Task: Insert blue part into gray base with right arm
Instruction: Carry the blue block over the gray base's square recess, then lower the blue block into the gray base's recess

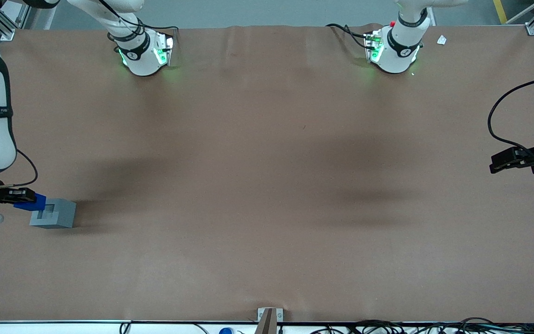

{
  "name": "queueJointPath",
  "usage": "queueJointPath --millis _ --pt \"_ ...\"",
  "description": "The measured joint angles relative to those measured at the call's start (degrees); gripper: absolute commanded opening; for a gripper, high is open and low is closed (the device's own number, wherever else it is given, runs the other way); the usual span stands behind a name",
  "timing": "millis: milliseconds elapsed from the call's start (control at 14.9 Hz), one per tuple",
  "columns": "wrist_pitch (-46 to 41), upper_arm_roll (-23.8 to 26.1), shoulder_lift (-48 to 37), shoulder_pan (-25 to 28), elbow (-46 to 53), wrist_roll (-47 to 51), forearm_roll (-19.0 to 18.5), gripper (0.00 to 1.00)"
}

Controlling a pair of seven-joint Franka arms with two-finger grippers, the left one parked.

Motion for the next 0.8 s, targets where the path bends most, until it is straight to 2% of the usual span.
queueJointPath --millis 201,804 --pt "0.06 0.0 0.87 -0.5 0.02 -0.14 3.12 0.02" --pt "0.67 0.0 2.96 -1.63 3.07 -0.08 3.6 0.0"
